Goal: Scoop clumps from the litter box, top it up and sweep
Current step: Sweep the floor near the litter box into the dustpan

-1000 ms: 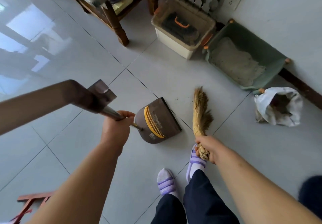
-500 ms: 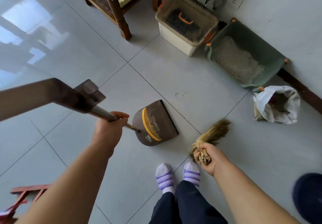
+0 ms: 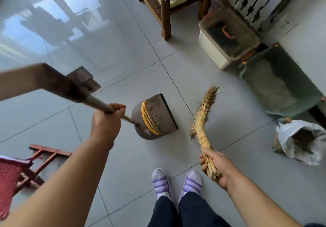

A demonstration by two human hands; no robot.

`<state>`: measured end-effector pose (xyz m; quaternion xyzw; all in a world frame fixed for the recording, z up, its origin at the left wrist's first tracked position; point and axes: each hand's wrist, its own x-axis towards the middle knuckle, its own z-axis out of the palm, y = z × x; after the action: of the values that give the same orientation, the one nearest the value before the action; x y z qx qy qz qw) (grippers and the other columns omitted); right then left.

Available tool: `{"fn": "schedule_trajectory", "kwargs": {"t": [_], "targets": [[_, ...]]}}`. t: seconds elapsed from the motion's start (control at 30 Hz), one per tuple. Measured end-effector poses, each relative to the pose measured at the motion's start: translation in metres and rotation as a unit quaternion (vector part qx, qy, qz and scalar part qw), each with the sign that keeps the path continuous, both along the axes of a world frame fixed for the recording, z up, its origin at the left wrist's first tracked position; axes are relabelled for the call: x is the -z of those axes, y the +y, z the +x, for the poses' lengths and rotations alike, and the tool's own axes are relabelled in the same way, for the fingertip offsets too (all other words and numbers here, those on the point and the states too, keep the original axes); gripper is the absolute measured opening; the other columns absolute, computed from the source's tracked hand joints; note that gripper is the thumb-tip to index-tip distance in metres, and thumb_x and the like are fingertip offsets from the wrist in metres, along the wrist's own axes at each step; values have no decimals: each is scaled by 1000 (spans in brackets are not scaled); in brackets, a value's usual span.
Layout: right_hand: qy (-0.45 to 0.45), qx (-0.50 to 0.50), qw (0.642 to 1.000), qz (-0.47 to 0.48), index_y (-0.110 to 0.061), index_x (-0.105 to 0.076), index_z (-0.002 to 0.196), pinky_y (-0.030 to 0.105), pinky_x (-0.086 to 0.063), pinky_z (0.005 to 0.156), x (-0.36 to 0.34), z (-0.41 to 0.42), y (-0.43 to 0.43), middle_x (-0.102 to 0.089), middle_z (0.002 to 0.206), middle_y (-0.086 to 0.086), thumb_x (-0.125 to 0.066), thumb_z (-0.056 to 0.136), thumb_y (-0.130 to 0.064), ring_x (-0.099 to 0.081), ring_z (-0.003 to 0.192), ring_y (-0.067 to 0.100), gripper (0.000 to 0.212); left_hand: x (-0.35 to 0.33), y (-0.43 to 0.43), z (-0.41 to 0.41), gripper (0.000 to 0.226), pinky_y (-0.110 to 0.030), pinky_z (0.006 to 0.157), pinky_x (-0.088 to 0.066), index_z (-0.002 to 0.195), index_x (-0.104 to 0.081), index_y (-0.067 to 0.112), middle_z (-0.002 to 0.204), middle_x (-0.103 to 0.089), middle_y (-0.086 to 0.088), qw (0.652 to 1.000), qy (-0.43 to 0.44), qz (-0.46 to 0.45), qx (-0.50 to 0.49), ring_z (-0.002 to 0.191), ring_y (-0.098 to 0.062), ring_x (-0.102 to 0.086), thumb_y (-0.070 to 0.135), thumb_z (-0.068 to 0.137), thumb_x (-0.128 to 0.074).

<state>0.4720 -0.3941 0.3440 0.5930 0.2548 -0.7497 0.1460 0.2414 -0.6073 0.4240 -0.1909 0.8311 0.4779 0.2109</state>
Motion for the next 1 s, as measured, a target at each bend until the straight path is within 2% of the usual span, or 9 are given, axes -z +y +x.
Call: {"fn": "schedule_trajectory", "kwargs": {"t": [0.1, 0.3, 0.47, 0.63, 0.73, 0.8, 0.9, 0.93, 1.0], "targets": [[11, -49, 999, -15, 4, -51, 115, 21, -46, 38, -6, 12, -14, -55, 74, 14, -58, 92, -4, -52, 56, 16, 25, -10, -17, -5, 17, -32, 73, -50, 83, -71, 25, 79, -60, -1, 998, 28, 21, -49, 74, -18, -53, 12, 91, -63], [25, -76, 991, -107, 9, -51, 114, 20, -45, 35, -9, 6, -64, -55, 67, 16, -54, 92, -5, -51, 48, 15, 26, -25, -64, -26, 14, -26, 71, -50, 86, -69, 22, 74, -56, 1, 988, 82, 47, -124, 64, -10, -53, 13, 93, -62], [21, -126, 985, -115, 7, -50, 117, 19, -42, 33, -7, -8, -124, -56, 80, 18, -51, 91, 2, -53, 56, 17, 26, -36, -108, -43, 11, -18, 60, -48, 89, -68, 21, 70, -54, 2, 981, 108, 51, -153, 56, -5, -51, 14, 95, -60], [13, -233, 951, -202, 3, -52, 107, 19, -43, 34, 4, -25, -191, -57, 77, 17, -48, 91, 3, -53, 55, 16, 17, -32, -154, -53, 11, -18, 59, -49, 89, -68, 20, 69, -54, 3, 978, 118, 38, -170, 52, -2, -50, 15, 94, -60], [0, -321, 918, -235, -1, -48, 107, 18, -44, 37, 26, -35, -235, -56, 76, 15, -49, 86, 4, -54, 54, 14, 22, -23, -173, -55, 9, -20, 65, -52, 94, -69, 18, 73, -57, 3, 978, 114, 30, -172, 59, -4, -52, 15, 95, -60], [-19, -379, 895, -236, -1, -48, 106, 18, -44, 38, 44, -41, -257, -56, 73, 14, -51, 83, 2, -54, 56, 15, 24, -16, -180, -53, 9, -22, 70, -53, 93, -69, 18, 76, -58, 3, 979, 110, 28, -170, 63, -6, -53, 16, 95, -60], [-57, -453, 869, -190, -1, -53, 95, 18, -45, 39, 64, -56, -264, -59, 63, 10, -57, 81, -5, -53, 52, 13, 16, -7, -185, -50, 9, -25, 71, -53, 91, -69, 19, 76, -57, 3, 979, 98, 28, -175, 63, -7, -53, 16, 95, -61], [-72, -466, 865, -169, -2, -54, 91, 18, -44, 39, 68, -60, -258, -59, 58, 8, -57, 82, -6, -53, 47, 12, 10, -4, -184, -49, 9, -25, 70, -53, 91, -69, 19, 75, -57, 3, 980, 93, 29, -177, 63, -7, -53, 16, 95, -61], [-100, -444, 881, -129, -4, -54, 87, 17, -42, 35, 74, -65, -232, -56, 56, 8, -55, 85, -3, -53, 42, 11, 3, -1, -181, -45, 8, -25, 70, -53, 91, -68, 19, 76, -58, 3, 981, 83, 31, -173, 64, -8, -54, 17, 95, -62]]}}
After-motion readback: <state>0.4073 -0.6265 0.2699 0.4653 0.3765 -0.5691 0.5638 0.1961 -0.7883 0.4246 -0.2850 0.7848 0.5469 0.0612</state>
